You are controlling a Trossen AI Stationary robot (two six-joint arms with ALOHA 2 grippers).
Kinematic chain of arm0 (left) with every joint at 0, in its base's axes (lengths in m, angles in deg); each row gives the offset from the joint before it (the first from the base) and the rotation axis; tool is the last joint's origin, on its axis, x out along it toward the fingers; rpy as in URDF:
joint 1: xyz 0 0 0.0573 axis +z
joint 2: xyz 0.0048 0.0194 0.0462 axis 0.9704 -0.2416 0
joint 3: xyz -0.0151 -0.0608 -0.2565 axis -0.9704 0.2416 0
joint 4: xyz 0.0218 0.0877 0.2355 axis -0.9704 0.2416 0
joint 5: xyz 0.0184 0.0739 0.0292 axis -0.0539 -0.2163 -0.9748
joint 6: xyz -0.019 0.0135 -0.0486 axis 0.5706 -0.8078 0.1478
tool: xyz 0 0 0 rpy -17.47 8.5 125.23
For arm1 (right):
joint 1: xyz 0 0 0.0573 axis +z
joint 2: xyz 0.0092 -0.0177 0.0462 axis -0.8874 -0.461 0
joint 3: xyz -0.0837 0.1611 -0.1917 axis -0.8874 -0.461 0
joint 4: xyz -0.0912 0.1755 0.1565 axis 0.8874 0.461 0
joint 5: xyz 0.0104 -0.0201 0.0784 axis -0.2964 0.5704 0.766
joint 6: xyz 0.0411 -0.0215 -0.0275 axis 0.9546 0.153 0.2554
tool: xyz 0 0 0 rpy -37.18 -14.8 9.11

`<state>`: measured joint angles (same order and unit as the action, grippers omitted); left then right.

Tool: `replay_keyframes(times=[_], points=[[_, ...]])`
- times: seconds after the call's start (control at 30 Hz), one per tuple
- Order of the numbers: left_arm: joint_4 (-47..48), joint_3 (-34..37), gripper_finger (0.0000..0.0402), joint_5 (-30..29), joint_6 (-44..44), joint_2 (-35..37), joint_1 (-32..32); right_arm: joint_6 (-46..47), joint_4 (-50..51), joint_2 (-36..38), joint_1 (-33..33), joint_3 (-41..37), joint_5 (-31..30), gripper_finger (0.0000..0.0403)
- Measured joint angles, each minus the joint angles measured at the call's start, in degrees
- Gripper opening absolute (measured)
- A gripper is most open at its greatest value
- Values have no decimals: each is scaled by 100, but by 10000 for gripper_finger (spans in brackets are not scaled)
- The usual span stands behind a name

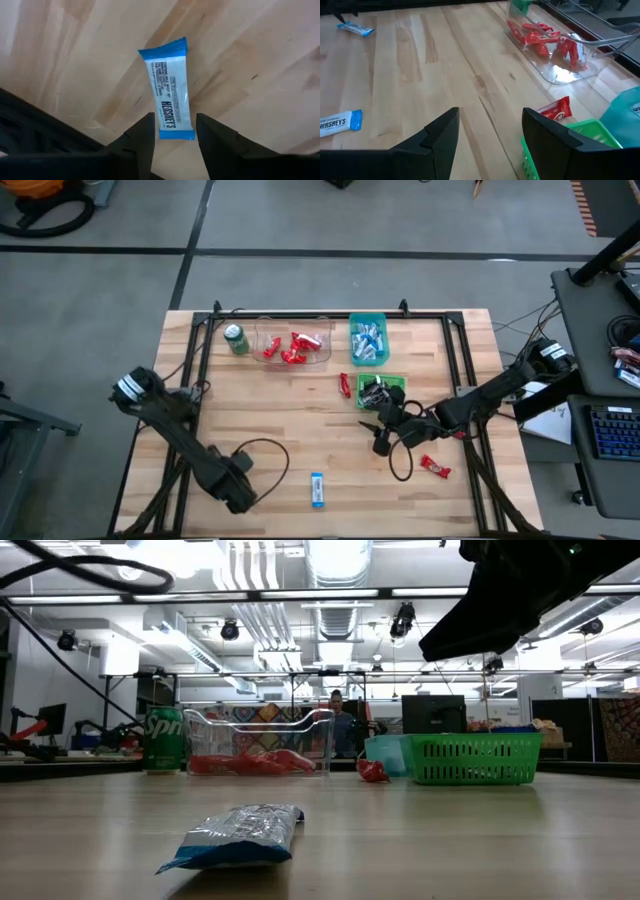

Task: Sort candy
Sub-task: Put the white chocolate bar into the blue bin

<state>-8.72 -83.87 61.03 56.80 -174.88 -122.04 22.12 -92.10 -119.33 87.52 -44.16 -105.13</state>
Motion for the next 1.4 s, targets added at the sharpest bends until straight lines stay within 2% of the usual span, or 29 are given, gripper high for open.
replay_keyframes(times=[0.33,0.53,0.67,0.83,0.9,1.03,1.17,1.3,1.4], points=[[-35,-102,184,-357,-21,-437,-30,-4,-122,1,0,2,264,206],[-46,-44,184,-692,-101,-574,-30,-44,-122,1,0,2,265,206],[-149,-49,142,-774,-346,-691,-64,-135,-120,44,0,2,288,206],[-300,-75,32,-1059,-695,-642,-107,-341,-71,420,84,3,521,206],[-375,-68,14,-1249,-712,-557,-107,-426,-55,640,170,4,599,206],[-474,-175,15,-2076,-1055,-294,-103,-716,-59,953,335,4,601,206],[-956,-294,4,-3634,-1918,160,22,-832,-80,1035,431,4,601,206],[-1927,-290,3,-5217,-3390,682,262,-819,-130,858,455,-7,601,205],[-3117,-189,2,-5848,-4996,896,504,-894,-414,539,452,-17,601,205]])
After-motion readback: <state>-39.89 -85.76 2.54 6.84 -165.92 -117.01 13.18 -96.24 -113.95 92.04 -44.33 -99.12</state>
